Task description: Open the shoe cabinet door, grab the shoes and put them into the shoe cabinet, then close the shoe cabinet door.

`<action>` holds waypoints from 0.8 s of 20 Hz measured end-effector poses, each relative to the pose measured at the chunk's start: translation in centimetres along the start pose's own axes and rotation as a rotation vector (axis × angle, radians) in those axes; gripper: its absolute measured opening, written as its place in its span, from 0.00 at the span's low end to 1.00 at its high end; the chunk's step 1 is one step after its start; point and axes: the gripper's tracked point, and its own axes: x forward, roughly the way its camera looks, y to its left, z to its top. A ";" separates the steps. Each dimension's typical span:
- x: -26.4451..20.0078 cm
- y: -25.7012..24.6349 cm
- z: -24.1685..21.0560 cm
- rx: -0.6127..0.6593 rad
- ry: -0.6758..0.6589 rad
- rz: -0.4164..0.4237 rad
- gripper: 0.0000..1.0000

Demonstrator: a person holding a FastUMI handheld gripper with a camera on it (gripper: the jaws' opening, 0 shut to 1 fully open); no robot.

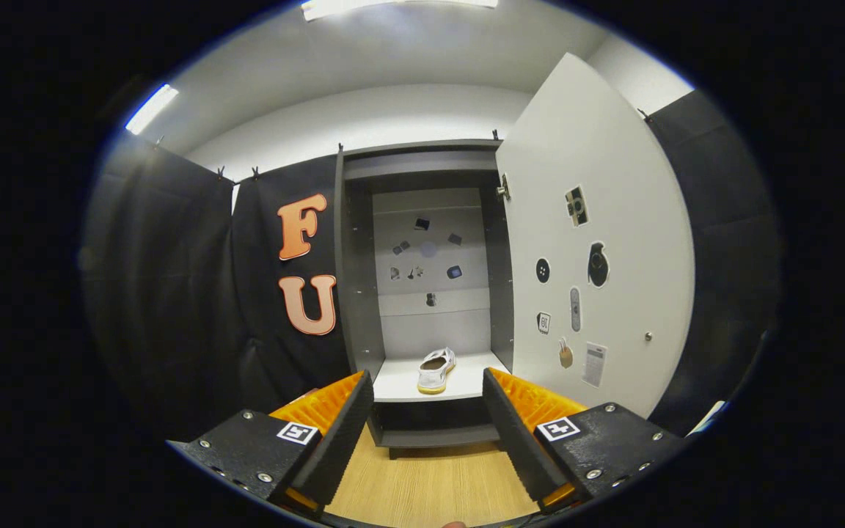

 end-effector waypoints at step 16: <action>-5.5 -10.7 0.3 0.014 0.003 -0.134 0.93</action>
